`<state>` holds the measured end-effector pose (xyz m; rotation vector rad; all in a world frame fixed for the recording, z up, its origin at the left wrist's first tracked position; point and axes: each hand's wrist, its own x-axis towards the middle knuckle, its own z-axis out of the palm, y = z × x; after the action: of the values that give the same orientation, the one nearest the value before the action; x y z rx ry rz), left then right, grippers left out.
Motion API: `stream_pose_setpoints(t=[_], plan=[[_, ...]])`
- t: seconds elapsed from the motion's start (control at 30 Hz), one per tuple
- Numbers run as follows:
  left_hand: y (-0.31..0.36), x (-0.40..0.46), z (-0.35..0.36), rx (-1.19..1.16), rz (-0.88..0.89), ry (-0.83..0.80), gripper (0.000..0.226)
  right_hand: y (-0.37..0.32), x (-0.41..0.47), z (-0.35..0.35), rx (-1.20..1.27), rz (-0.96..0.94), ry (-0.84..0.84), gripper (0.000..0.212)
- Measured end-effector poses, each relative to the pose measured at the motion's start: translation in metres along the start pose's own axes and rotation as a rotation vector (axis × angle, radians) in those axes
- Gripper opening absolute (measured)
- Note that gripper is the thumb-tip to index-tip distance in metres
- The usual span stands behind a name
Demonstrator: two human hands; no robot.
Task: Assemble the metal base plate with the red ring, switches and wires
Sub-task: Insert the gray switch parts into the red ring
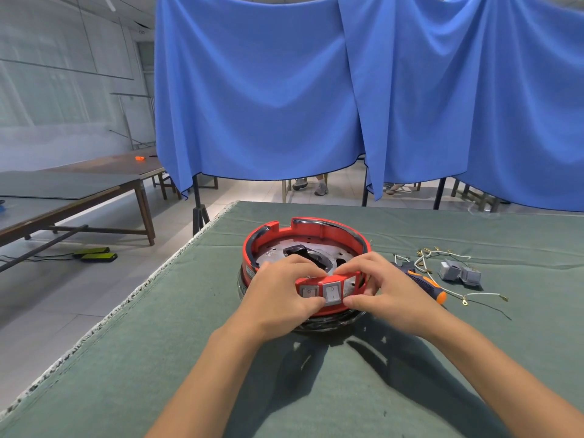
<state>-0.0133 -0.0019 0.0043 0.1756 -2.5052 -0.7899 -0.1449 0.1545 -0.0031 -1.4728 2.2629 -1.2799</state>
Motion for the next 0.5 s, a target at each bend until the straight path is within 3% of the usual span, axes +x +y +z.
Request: stream_pose_setpoints(t=[0.23,0.5], plan=[[0.0019,-0.0006,0.0016,0.008,-0.042,0.028,0.031,-0.0025,0.0016,0.0068,-0.063,-0.018,0.084,0.041],[-0.0005,0.0004,0.0070,0.057,-0.041,0.048,0.026,-0.0031,-0.0014,0.0097,-0.148,-0.013,0.153,0.029]])
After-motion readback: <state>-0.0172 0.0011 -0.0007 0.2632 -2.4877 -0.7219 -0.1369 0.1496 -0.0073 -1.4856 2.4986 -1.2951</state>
